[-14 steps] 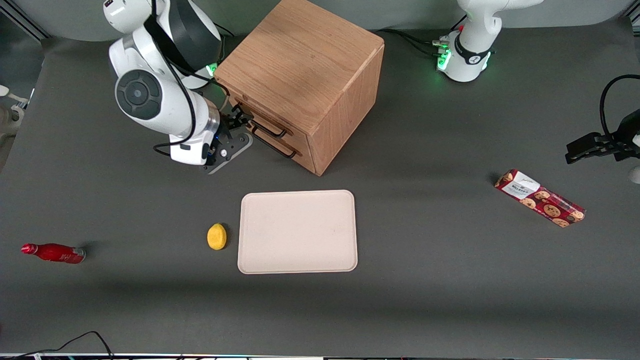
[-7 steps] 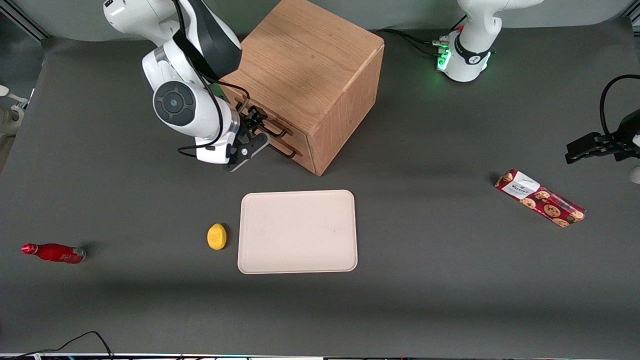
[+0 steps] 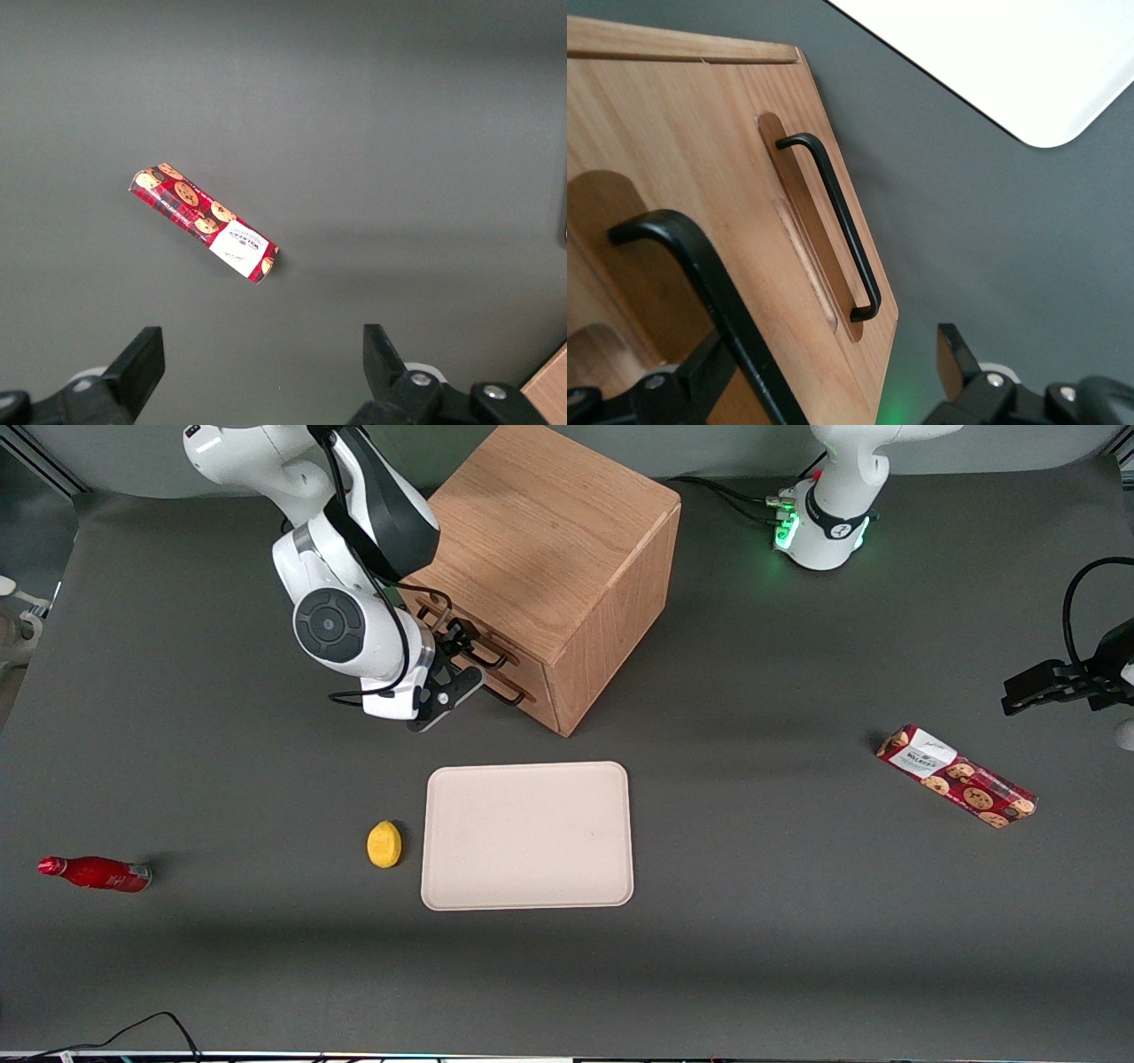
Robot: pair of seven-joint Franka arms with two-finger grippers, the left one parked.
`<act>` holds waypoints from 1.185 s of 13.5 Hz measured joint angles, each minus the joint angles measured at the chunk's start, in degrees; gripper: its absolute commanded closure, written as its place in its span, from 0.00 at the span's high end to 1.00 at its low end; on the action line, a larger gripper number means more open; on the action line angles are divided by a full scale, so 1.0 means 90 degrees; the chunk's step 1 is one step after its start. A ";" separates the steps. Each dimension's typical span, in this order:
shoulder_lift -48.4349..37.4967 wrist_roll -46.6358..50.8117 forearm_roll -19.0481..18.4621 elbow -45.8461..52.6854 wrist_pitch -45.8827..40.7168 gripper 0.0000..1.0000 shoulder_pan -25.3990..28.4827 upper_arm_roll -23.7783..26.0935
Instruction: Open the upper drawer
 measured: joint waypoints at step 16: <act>0.0120 -0.1452 -0.0290 -0.0039 0.0384 1.00 -0.0584 -0.0188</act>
